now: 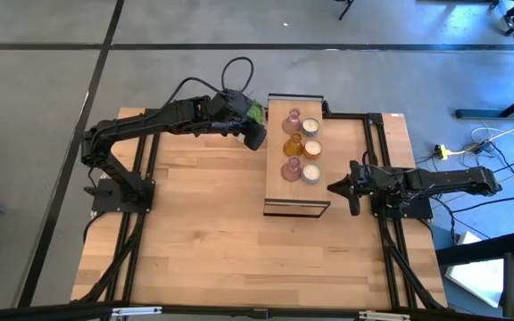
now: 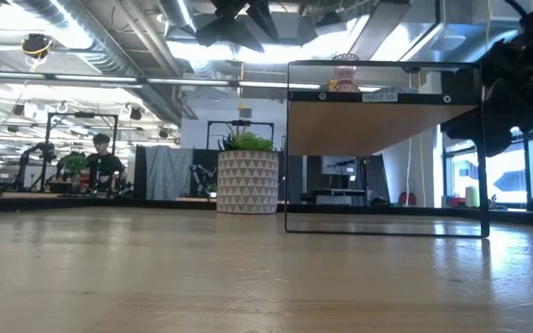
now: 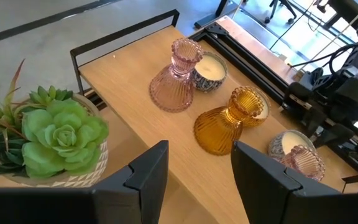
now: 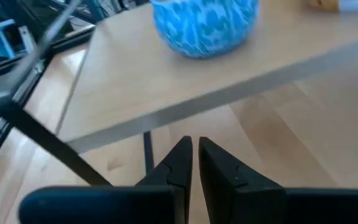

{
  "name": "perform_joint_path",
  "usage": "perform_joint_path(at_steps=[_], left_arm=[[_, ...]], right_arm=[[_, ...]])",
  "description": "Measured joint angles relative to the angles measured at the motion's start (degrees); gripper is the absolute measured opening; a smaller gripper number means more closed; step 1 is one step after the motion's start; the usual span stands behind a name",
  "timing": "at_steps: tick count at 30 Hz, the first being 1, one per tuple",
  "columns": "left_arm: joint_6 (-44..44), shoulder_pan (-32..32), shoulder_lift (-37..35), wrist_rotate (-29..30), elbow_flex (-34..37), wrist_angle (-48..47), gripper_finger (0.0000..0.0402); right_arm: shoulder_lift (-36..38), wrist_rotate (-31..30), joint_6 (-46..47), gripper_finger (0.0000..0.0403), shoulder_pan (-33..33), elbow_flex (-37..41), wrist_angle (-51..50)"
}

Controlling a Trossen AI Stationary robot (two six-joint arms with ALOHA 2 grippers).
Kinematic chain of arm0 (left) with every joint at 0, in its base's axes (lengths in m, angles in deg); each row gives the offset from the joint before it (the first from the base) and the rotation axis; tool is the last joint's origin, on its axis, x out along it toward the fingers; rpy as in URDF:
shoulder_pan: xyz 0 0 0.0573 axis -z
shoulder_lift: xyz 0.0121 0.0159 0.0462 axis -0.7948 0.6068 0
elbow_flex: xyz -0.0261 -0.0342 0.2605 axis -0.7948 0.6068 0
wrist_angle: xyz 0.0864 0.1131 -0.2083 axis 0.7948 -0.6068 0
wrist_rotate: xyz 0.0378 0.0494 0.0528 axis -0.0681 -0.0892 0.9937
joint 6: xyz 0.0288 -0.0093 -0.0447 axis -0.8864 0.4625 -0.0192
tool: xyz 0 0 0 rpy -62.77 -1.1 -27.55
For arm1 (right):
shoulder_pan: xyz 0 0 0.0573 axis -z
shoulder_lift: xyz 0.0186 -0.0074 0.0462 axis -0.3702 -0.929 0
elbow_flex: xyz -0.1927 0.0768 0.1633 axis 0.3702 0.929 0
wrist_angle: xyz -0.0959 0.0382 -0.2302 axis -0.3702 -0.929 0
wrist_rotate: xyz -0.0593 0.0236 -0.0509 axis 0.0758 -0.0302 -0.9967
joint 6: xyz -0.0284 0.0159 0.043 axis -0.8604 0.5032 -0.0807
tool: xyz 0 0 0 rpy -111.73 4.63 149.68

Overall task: Pick & Place candle stick holders
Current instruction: Return to Home Position

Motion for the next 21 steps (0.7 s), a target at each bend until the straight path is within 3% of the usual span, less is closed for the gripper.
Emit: perform_joint_path(at_steps=[11, 21], left_arm=[[2.34, 0.00, 0.00, -0.59, 0.00, 0.02, 0.0171], [3.04, 0.00, 0.00, -0.61, 0.00, 0.04, 0.0171]], right_arm=[[6.30, -4.55, -7.02, 0.0003, 0.02, 0.00, -0.08], [11.72, -1.86, -6.37, 0.0001, 0.00, 1.60, -1.28]])
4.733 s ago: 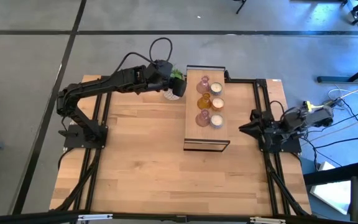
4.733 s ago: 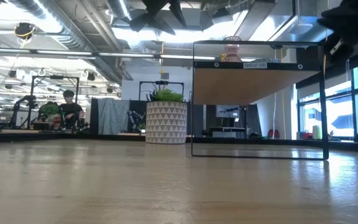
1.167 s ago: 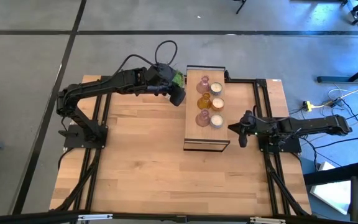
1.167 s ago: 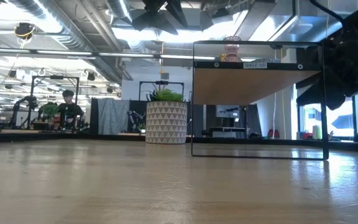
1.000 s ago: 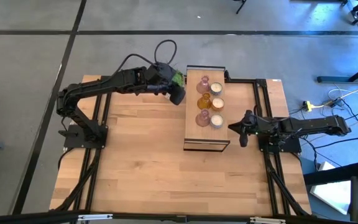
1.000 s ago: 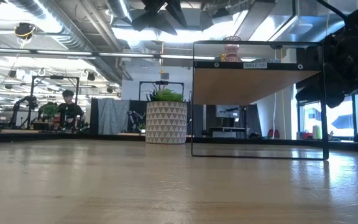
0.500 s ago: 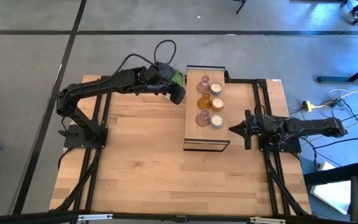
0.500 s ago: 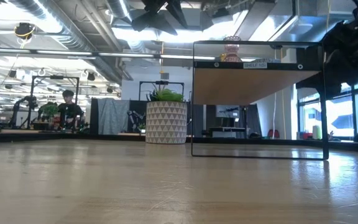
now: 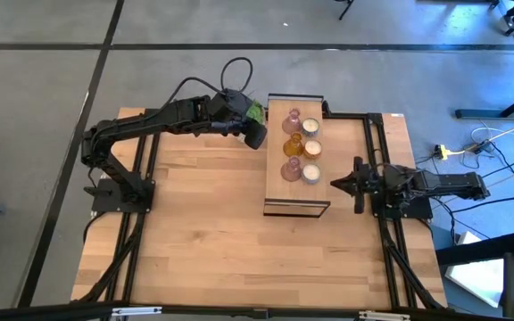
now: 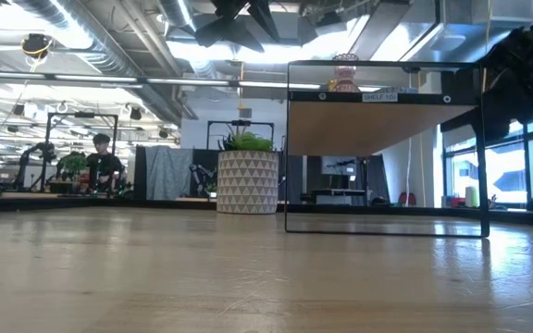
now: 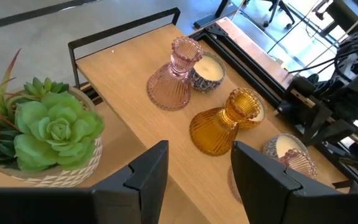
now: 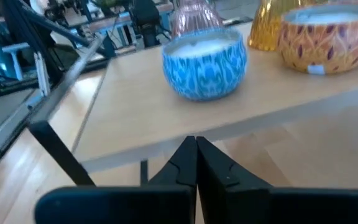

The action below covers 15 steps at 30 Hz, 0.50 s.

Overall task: Pick & Place candle stick holders
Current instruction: Return to Home Position

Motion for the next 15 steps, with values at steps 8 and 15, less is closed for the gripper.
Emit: perform_joint_path(at_steps=[8, 15], left_arm=[[-0.87, 0.00, 0.00, -0.04, 0.00, 0.02, 0.0171], [-6.05, 0.47, 0.00, -2.69, 0.00, 2.44, 0.0162]], right_arm=[[1.11, -4.35, 0.77, 0.0001, 0.07, 0.00, 0.26], [1.10, -5.16, 5.05, 0.0001, 0.07, 0.00, 0.30]])
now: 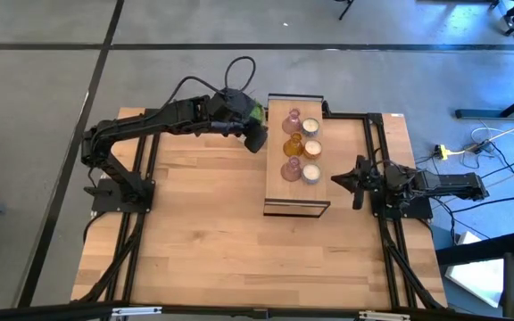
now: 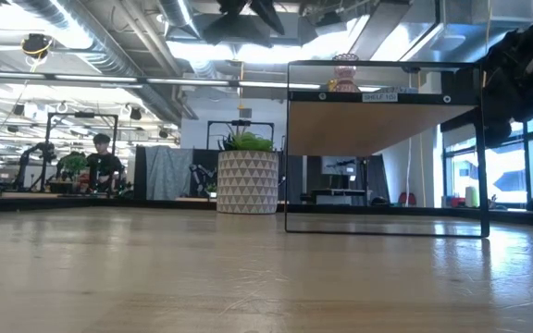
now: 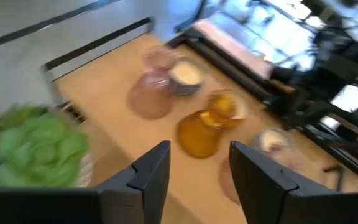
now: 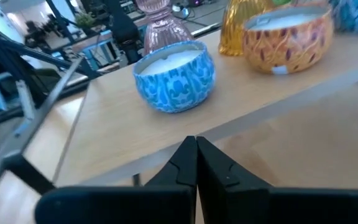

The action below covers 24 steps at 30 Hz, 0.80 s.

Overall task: Pick & Place candle stick holders
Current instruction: Return to Home Position

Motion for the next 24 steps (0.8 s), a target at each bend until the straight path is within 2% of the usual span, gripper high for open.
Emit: perform_joint_path(at_steps=[3, 8, 10, 18, 24], left_arm=[[-3.87, 0.95, 0.00, -2.58, 0.00, 2.99, 0.0132], [-9.18, 3.02, 0.00, -4.85, 0.00, 7.19, 0.0035], [-10.48, 4.02, 0.00, -4.86, 0.00, 7.89, 0.0011], [-13.26, 9.96, 0.00, -6.12, 0.00, 7.78, 0.0002], [-13.73, 16.07, -1.50, 2.25, -0.02, 4.10, 0.0002]], right_arm=[[0.00, 0.94, 2.53, 0.0001, 0.00, 0.00, 0.00], [0.00, 0.95, 2.73, 0.0001, 0.00, 0.00, 0.00], [-0.01, 0.94, 2.72, 0.0000, 0.00, 0.00, 0.00], [-0.02, 0.94, 2.71, 0.0000, 0.00, 0.00, 0.00], [-0.02, 0.94, 2.71, 0.0000, 0.00, 0.00, 0.00]])
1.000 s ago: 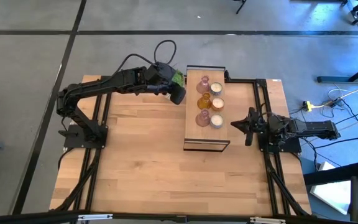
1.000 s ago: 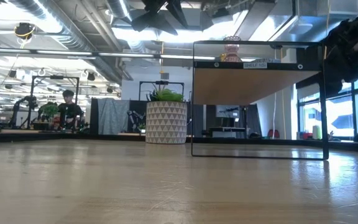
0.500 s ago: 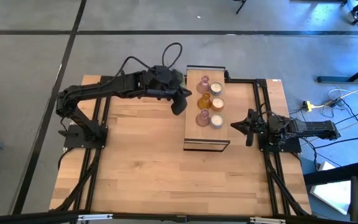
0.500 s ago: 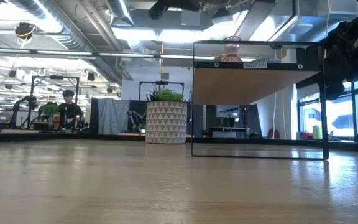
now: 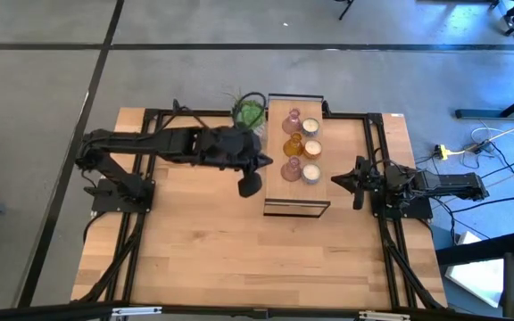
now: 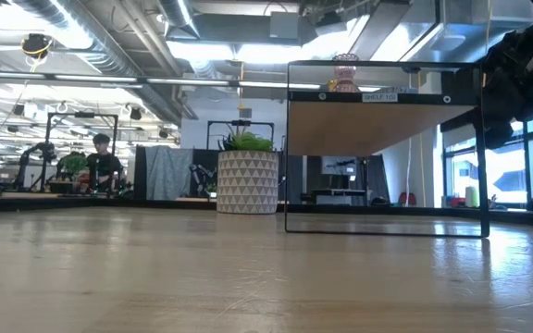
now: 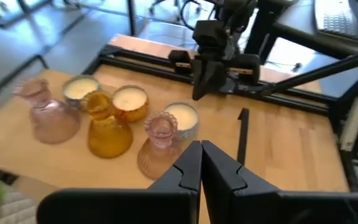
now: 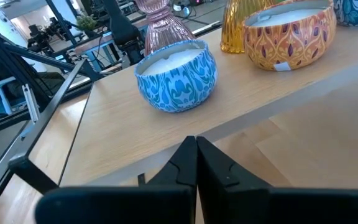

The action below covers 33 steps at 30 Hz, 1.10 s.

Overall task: Pick & Place candle stick holders
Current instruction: Return to Home Position

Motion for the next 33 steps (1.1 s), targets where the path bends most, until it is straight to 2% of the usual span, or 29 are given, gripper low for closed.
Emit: perform_joint_path(at_steps=[4, 7, 10, 13, 20, 28, 33], left_arm=[[-1.12, 4.07, -1.40, 5.94, 0.02, -0.90, 0.0002], [-2.65, 6.11, -2.93, 6.76, 0.17, -0.73, 0.0002], [-3.11, 7.10, -5.94, 6.91, 4.05, 1.45, 0.0002], [-2.34, 7.18, -11.11, 5.99, 12.78, 9.70, 0.0002], [0.32, 6.01, -24.39, 2.26, 37.30, 35.29, 0.0002], [1.00, 5.10, -38.48, 2.46, 55.41, 40.44, 0.0002], [0.55, 5.10, -49.90, 6.71, 66.80, 43.63, 0.0002]], right_arm=[[0.00, -0.01, 0.00, 0.0000, 0.02, -0.02, 0.00], [0.00, 0.00, 0.00, 0.0000, 0.02, -0.02, 0.00], [0.00, 0.42, 0.00, 0.0000, 0.02, -0.04, 0.00], [0.00, 0.85, 0.00, 0.0000, 0.02, -0.04, 0.00], [0.00, 0.87, 0.00, 0.0000, 0.02, -0.04, 0.00], [0.00, 0.94, 0.00, 0.0000, 0.02, -0.04, -0.02], [0.00, 1.05, 0.00, 0.0000, 0.02, -0.04, 0.00]])
